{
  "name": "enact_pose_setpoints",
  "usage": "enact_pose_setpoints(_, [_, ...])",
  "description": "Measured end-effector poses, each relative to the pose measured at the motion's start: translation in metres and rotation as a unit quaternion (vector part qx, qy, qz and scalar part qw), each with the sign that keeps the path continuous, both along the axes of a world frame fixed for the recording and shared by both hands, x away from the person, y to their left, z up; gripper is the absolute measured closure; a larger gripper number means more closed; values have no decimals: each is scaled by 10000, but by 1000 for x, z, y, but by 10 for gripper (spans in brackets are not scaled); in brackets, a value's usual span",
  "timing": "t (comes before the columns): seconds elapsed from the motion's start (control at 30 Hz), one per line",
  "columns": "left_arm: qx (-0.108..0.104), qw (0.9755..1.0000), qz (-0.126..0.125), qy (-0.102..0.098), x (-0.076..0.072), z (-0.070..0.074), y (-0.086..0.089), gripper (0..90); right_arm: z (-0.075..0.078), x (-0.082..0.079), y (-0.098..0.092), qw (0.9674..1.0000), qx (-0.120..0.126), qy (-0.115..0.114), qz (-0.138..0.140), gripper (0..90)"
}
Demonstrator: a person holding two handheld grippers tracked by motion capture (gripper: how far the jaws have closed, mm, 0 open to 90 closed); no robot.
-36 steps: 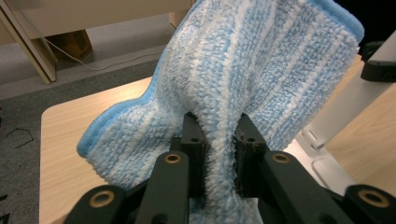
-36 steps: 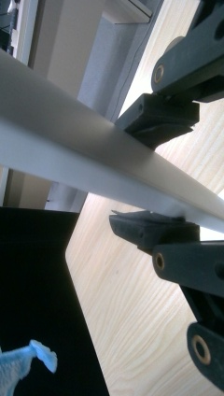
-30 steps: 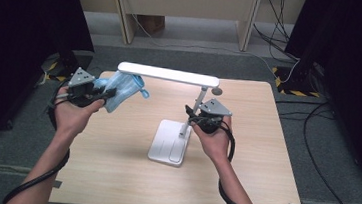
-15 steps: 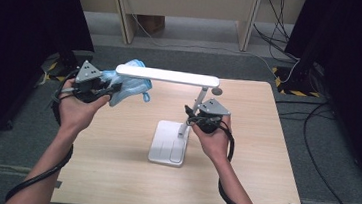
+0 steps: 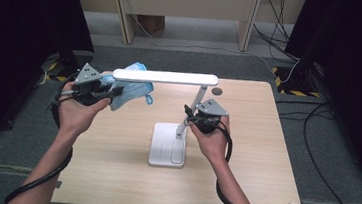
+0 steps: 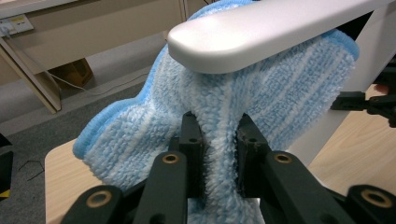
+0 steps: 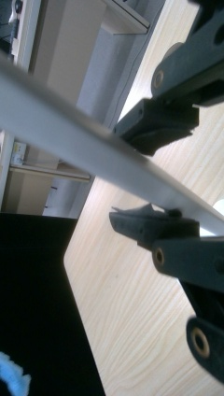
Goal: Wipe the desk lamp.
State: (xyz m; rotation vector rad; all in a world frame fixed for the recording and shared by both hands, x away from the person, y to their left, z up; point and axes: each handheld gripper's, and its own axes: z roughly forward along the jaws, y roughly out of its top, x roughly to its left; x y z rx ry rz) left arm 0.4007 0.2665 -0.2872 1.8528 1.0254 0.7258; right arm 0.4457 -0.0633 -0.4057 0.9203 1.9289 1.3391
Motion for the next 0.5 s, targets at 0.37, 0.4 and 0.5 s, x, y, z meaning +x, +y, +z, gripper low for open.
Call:
enact_pose_setpoints(0.37, [-221,9997,76,1,-18,-9,13,754,1,-7,-8,9998,185,-97,23,540])
enact_pose_setpoints(0.4, [-230,9997,92,-14,-19,-9,14,754,2,-8,-8,9998,189,-95,55,549])
enact_pose_setpoints(0.5, [-216,9997,133,-15,-20,-8,15,754,3,-8,-7,9998,145,-91,86,575])
